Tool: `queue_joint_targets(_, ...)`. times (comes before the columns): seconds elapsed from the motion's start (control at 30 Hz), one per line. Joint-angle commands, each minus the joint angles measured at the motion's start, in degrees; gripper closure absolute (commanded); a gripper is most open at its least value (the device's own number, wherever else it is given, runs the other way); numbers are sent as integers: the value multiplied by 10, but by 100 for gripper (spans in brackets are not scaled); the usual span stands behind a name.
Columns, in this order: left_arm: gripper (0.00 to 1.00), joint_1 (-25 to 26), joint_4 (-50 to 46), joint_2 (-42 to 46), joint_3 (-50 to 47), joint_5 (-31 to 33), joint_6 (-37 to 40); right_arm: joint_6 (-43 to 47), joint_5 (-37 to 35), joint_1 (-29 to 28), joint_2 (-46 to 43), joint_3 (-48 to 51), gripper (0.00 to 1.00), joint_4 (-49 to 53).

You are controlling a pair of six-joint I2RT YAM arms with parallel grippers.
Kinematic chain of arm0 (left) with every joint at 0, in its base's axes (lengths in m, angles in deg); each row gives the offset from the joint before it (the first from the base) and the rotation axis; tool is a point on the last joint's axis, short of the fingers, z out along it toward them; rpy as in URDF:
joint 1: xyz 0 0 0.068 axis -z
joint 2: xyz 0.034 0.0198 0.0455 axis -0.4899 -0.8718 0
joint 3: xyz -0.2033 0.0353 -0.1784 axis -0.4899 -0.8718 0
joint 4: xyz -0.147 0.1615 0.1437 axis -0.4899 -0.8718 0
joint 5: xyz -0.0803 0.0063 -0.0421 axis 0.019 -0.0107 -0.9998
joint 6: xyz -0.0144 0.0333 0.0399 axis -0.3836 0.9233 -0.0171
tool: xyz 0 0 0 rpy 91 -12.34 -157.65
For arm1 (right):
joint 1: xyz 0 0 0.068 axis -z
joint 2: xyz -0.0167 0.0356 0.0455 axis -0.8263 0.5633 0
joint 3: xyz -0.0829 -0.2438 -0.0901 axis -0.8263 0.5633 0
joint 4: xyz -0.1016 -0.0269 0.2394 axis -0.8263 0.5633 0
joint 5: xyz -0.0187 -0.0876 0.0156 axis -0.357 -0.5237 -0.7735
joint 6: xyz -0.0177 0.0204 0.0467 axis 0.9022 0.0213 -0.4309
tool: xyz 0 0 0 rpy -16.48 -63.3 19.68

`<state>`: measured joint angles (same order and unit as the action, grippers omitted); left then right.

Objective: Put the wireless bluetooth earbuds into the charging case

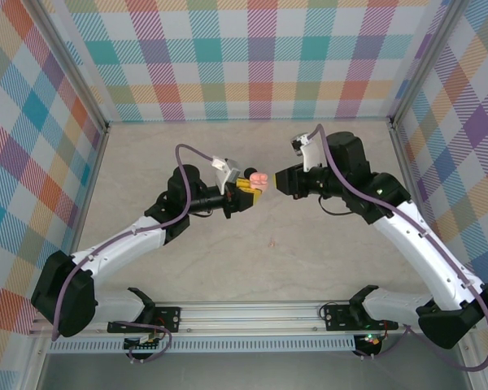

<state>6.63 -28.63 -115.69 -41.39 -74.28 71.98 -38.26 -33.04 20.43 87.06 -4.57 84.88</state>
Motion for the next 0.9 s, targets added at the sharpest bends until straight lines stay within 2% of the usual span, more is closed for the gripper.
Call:
queue_joint_targets(0.0, 74, 6, 20, -5, 19, -20, 6, 0, 39, -1, 7, -13, 76, -31)
queue_joint_targets(0.87, 75, 14, 97, -14, 22, -24, -43, -45, 29, -9, 34, 18, 76, -119)
